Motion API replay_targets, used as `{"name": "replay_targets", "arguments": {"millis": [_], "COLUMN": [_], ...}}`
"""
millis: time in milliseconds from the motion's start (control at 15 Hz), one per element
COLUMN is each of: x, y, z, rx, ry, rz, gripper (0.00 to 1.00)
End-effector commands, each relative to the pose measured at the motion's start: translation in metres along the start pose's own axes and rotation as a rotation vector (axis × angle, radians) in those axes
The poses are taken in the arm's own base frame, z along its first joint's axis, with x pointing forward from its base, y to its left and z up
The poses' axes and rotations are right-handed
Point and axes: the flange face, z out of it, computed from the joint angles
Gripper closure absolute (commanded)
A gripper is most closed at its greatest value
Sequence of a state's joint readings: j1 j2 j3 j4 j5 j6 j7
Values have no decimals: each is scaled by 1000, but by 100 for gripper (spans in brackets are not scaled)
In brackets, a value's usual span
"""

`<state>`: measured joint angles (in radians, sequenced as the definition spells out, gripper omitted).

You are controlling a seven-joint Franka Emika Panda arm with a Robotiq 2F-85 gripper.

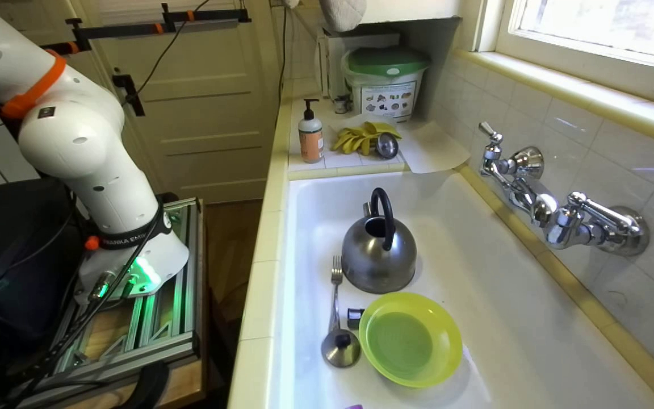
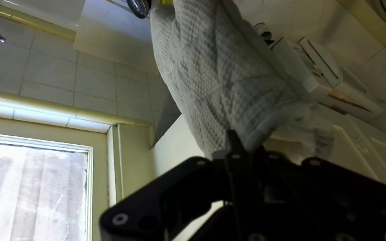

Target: Put the grey oven mitt on the left side of the countertop.

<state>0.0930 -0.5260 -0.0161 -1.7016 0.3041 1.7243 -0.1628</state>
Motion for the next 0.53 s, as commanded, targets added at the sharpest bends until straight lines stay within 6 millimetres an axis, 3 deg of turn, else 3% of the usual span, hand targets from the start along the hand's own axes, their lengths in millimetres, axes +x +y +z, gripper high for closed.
{"name": "replay_targets", "arguments": {"millis": [0,400,467], "x": [1,1,1], "y": [0,1,1], "z": [0,0,0], "rx": [0,0,0], "ry": [-2,-2,-2], "rz": [1,1,1], "gripper": [93,93,98]}}
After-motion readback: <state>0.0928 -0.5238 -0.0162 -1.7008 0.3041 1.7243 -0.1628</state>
